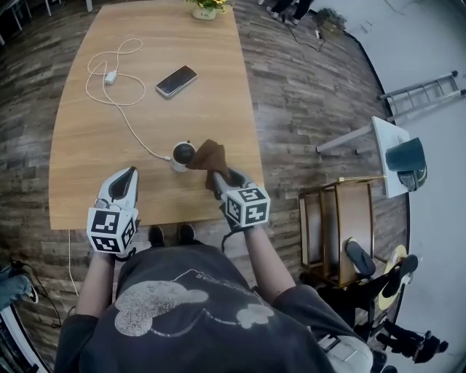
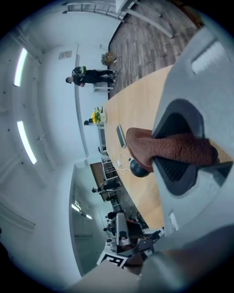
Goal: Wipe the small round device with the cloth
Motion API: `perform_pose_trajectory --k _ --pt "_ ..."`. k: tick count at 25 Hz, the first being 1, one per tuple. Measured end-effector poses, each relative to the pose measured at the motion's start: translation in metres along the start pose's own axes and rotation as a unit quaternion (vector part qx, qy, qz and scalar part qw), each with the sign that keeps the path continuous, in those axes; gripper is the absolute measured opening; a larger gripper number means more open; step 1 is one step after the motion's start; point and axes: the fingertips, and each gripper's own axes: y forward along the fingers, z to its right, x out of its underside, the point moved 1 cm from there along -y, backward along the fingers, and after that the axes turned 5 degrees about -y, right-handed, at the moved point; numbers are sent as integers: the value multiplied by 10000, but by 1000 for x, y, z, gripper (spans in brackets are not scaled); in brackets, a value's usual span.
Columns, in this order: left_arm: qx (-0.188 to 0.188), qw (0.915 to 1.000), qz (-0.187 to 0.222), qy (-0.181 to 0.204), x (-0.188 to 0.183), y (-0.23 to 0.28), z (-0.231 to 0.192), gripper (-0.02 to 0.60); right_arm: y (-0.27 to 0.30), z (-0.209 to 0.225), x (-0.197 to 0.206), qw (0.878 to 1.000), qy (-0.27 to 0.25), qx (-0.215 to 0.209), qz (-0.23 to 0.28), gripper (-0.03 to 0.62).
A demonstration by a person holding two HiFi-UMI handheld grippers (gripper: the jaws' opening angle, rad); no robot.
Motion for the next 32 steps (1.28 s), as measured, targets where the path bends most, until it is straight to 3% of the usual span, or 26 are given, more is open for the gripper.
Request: perform_pose_trajectory --k 7,15,19,25,32 --pt "123 9998 158 79 -16 10 9 18 26 3 -29 9995 68 279 98 80" --pt "116 9998 24 166 -4 5 10 18 67 -8 22 9944 -300 22 -1015 80" --pt "64 9998 -116 131 8 4 5 18 71 -9 33 9913 -415 -19 -1247 80" --pt "160 9996 -206 71 16 6 1 19 51 2 28 9939 -263 336 -1018 80" --pt "297 9994 -117 121 9 11 -14 18 18 12 -32 9927 -964 712 -138 81"
